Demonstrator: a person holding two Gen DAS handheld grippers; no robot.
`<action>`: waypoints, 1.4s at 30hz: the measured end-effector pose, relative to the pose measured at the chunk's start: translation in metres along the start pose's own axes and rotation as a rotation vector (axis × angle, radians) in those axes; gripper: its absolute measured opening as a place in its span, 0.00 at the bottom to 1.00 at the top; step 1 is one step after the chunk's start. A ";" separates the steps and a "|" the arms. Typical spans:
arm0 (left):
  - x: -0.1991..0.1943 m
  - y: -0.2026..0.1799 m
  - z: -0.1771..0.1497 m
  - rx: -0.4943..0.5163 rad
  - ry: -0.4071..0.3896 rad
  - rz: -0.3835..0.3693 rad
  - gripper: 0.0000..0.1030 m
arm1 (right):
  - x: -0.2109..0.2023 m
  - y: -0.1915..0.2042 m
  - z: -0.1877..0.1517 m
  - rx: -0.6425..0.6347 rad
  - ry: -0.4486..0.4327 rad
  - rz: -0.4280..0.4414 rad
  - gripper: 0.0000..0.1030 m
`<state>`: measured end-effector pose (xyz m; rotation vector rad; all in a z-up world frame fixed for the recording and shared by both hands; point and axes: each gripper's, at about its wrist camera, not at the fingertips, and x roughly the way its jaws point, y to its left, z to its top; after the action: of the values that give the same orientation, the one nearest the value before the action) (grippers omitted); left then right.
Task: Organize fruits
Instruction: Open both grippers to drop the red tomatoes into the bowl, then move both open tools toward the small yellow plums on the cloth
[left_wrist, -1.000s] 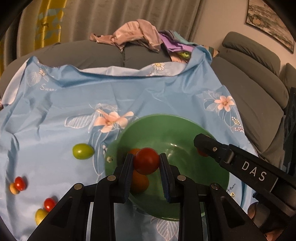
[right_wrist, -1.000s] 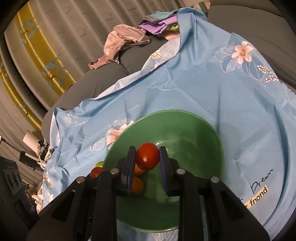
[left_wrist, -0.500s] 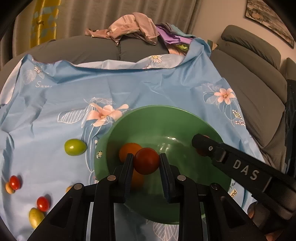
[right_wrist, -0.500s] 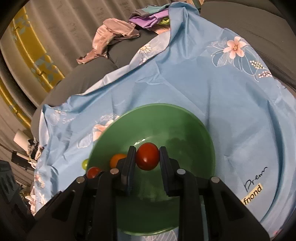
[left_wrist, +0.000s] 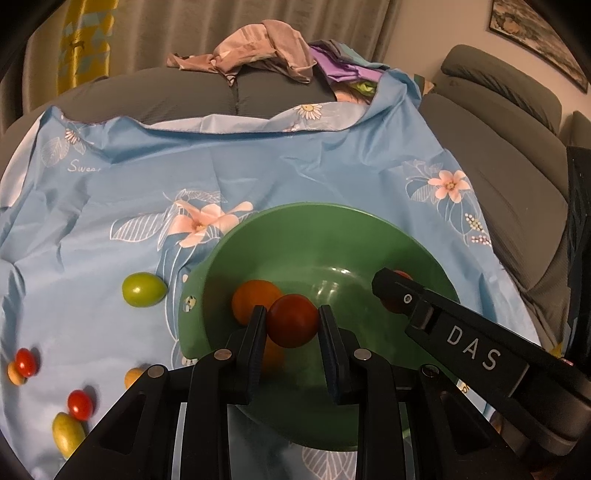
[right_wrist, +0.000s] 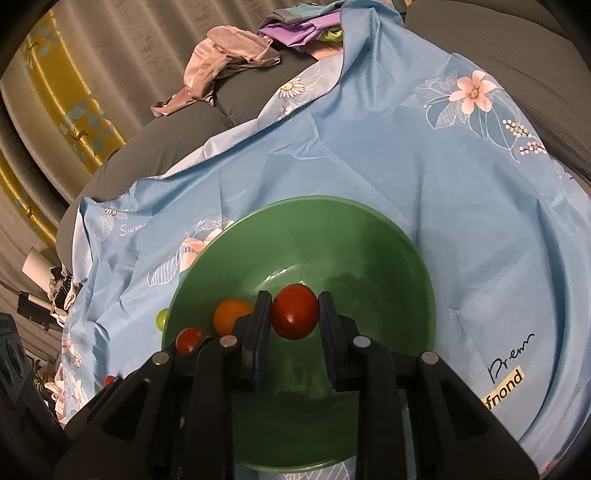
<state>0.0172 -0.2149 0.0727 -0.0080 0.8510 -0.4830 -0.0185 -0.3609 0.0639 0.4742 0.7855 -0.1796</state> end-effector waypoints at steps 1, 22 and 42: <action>0.000 0.000 0.000 0.001 0.000 0.001 0.27 | 0.000 0.000 0.000 -0.001 0.001 0.000 0.27; -0.053 0.033 0.003 -0.059 -0.034 0.009 0.35 | -0.011 0.016 -0.001 -0.019 -0.052 0.046 0.59; -0.104 0.191 -0.044 -0.392 -0.043 0.283 0.35 | -0.002 0.127 -0.038 -0.253 0.047 0.323 0.60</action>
<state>0.0054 0.0065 0.0805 -0.2540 0.8771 -0.0460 -0.0029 -0.2314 0.0855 0.3597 0.7543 0.2297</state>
